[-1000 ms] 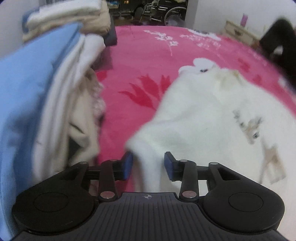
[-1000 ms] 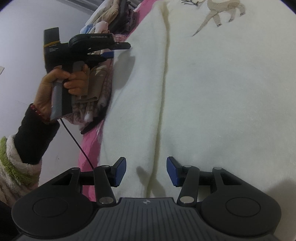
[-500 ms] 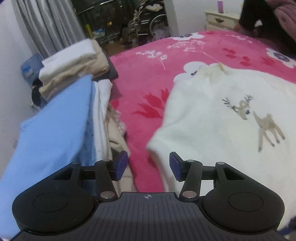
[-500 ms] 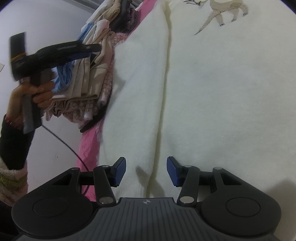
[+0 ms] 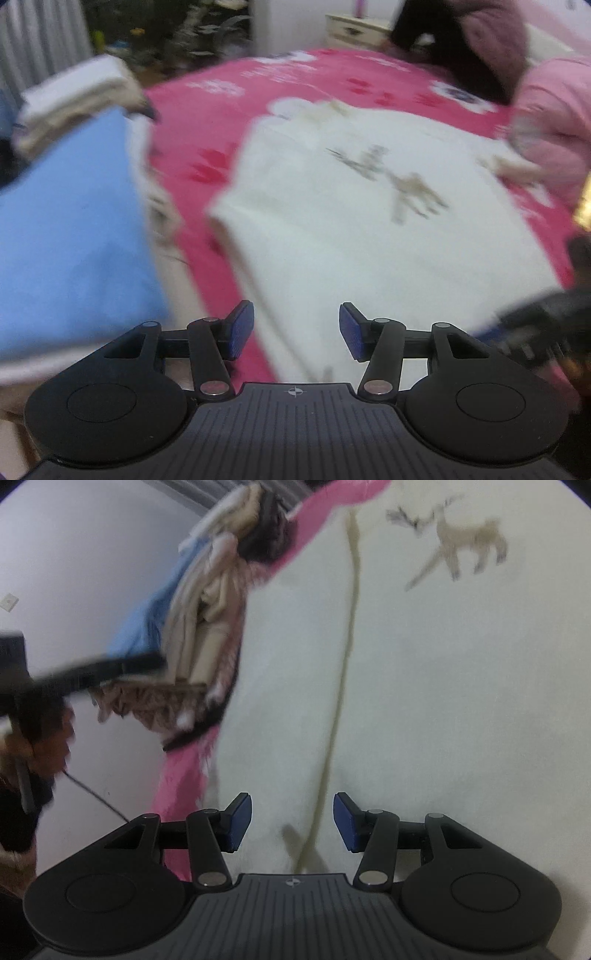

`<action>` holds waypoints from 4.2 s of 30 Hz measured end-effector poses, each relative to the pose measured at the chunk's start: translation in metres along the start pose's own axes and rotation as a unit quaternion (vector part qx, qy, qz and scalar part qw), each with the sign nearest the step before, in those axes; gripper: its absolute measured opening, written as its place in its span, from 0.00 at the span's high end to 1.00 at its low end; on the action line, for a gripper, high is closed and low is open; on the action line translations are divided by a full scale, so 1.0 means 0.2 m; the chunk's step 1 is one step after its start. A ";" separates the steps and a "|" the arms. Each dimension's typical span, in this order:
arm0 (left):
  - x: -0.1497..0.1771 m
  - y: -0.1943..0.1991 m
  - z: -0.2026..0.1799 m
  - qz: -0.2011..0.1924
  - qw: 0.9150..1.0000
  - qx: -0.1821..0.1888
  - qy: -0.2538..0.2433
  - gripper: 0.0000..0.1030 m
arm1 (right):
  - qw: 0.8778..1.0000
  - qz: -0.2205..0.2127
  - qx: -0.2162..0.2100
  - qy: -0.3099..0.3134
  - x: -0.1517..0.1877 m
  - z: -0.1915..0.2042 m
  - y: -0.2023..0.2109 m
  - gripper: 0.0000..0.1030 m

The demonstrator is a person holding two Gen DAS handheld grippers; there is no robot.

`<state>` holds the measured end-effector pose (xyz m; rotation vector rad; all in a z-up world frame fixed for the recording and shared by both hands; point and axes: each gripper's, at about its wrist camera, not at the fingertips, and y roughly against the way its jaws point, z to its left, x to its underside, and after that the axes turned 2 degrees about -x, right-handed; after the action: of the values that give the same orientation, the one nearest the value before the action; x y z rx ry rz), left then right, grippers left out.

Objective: Fold clothes
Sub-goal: 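Press the folded sweater flat with the right gripper, then move the right gripper around to the sweater's other sleeve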

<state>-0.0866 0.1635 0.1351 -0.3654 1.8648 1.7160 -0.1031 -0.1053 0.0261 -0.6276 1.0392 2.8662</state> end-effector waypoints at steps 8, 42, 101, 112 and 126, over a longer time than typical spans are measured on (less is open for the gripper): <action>0.20 -0.23 -0.21 0.025 0.993 0.095 -0.060 0.54 | 0.999 -0.023 0.022 0.017 -0.06 0.04 0.04 0.55; 0.17 -0.13 -0.09 0.006 0.992 0.120 -0.038 0.55 | 0.983 0.020 0.045 0.176 -0.39 0.28 -0.08 0.67; 0.25 -0.52 -0.04 -0.041 0.994 0.088 0.046 0.48 | 0.961 -0.233 0.048 0.140 -1.59 -0.06 -0.18 0.86; 0.25 -0.50 -0.09 -0.042 0.997 0.072 -0.004 0.47 | 0.921 -0.364 0.127 0.054 -0.70 -0.09 1.12 0.58; 0.06 -0.34 -0.18 -0.052 0.998 0.042 -0.013 0.47 | 0.881 -0.367 0.175 -0.243 -0.09 -0.71 0.90 0.55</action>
<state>-0.0662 0.1207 0.0725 -0.3986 1.8598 1.5602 -0.0639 -0.3313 0.0439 -0.1808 0.9261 1.9542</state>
